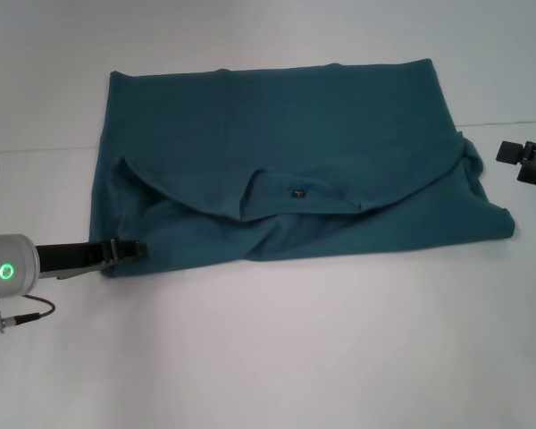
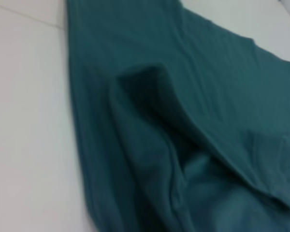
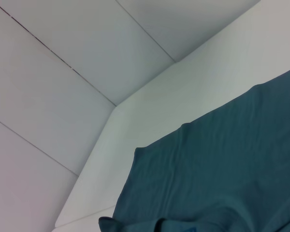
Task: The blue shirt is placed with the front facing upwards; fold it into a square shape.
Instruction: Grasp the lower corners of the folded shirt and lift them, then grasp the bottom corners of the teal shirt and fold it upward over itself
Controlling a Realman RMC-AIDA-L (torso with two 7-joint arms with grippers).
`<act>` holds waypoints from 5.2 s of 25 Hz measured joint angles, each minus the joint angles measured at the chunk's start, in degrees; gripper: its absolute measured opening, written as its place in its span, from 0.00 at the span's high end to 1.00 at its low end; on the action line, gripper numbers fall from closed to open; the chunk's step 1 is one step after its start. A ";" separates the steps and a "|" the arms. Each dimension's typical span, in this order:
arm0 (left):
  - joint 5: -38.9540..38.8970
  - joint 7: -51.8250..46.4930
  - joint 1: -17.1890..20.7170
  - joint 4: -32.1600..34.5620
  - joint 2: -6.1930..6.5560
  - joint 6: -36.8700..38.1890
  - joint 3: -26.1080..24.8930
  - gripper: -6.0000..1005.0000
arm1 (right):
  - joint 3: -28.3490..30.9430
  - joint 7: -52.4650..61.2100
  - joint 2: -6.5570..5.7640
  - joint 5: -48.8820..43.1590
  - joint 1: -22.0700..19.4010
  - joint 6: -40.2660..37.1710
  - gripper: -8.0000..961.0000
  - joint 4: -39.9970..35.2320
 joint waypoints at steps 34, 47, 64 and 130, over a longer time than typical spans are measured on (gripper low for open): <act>0.96 -7.02 -3.70 5.62 2.87 11.23 -0.65 0.96 | -0.71 11.25 -6.46 -31.73 10.58 3.94 0.04 0.93; 0.81 -7.14 -3.05 6.01 2.46 11.24 -0.74 0.96 | -4.04 10.61 -2.67 -32.26 14.41 21.09 0.04 11.08; 0.38 -6.79 -3.01 5.91 2.42 10.66 -0.73 0.96 | -8.06 11.11 -0.83 -32.06 15.75 29.10 0.05 14.56; 19.64 -7.00 3.72 21.20 3.71 58.46 -6.12 0.96 | -7.69 7.83 -0.28 -49.63 14.11 -22.43 0.88 -8.04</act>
